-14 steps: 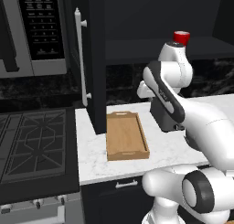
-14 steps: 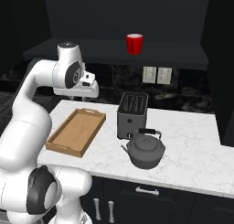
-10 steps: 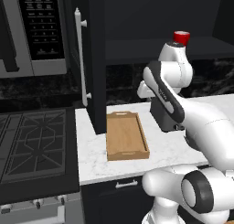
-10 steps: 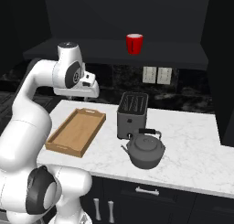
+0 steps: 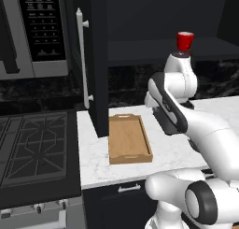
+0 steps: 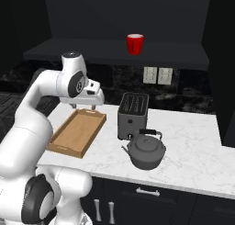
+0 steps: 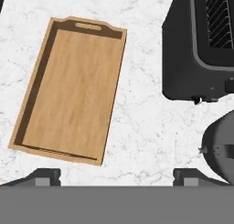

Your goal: Pick the kettle from the counter and place it on the tray. Then pick the mug from the cabinet and place it on the tray. Then close the cabinet doors.

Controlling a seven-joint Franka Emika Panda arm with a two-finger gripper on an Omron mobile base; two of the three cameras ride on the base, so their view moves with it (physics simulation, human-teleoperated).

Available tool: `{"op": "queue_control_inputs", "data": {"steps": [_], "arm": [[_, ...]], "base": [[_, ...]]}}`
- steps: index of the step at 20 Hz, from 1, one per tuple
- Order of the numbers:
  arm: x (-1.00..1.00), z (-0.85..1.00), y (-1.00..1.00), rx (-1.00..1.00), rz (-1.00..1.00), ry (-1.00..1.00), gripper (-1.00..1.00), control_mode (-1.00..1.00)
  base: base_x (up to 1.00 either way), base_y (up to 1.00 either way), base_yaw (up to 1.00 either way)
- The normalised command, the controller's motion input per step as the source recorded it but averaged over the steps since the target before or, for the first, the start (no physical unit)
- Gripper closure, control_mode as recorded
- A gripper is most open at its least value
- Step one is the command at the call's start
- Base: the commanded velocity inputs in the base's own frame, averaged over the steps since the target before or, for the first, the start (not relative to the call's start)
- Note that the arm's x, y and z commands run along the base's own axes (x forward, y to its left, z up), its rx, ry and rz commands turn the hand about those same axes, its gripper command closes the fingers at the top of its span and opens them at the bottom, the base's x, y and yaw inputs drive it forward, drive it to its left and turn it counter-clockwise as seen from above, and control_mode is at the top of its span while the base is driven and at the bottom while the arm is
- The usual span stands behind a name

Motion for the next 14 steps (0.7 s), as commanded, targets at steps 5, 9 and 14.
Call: {"op": "queue_control_inputs", "data": {"steps": [5,9,14], "arm": [[-0.14,-0.3,-0.91,0.0,-0.28,0.0,-1.0,-1.0],[-0.02,-0.28,-0.9,0.0,-0.32,0.0,-1.0,-1.0],[0.0,-0.29,-0.89,0.03,-0.34,0.0,-1.0,-1.0]], "base": [[0.0,0.0,0.0],[0.0,0.0,0.0],[0.0,0.0,0.0]]}}
